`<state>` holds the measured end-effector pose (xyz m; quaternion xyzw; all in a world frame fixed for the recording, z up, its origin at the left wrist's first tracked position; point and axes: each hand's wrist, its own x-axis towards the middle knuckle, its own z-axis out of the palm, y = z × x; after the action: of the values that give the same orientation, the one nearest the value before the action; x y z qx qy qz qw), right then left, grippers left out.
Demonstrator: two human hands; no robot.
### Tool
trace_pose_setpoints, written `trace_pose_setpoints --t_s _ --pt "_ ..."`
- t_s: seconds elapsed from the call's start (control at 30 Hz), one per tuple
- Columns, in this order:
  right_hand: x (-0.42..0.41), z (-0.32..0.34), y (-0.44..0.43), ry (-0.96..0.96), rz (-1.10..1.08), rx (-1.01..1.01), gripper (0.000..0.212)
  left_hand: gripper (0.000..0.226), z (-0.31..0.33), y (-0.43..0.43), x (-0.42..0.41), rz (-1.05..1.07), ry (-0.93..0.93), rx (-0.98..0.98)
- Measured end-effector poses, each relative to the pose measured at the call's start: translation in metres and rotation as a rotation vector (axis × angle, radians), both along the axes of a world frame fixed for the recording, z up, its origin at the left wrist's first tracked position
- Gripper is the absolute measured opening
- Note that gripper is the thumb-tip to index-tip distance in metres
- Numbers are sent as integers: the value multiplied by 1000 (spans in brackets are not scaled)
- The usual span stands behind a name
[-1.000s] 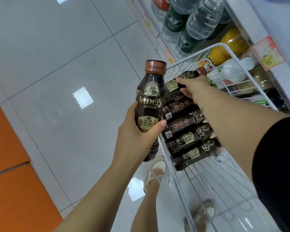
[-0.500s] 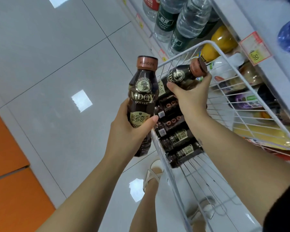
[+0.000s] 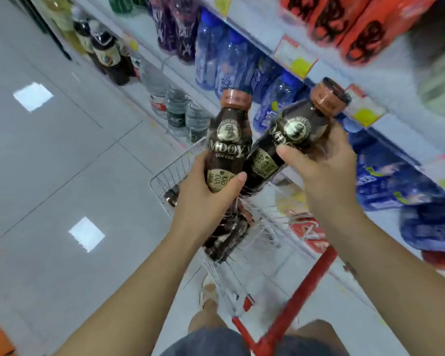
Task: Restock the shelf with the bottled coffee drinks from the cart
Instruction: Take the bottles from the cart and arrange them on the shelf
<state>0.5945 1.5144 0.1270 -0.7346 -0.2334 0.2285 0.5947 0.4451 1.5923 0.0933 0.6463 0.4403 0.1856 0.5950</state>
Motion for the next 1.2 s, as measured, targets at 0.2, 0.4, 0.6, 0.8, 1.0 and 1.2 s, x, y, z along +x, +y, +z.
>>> trace_pose_setpoints --t_s 0.2,0.4,0.6,0.8,1.0,1.2 --pt "19 127 -76 -200 -156 158 64 30 112 -36 50 -278 -200 149" --pt "17 215 -160 -334 -315 280 61 30 206 -94 93 -502 -394 255" --pt "19 258 -246 -410 -364 385 60 35 249 -180 125 -640 -514 224" --pt "52 285 -332 -535 -483 389 63 29 280 -269 166 -726 -530 215" --pt "86 308 -435 -710 -520 432 62 68 309 -364 214 -767 -647 197" --pt "149 315 -516 -988 -551 287 64 64 319 -424 254 -720 -732 252"
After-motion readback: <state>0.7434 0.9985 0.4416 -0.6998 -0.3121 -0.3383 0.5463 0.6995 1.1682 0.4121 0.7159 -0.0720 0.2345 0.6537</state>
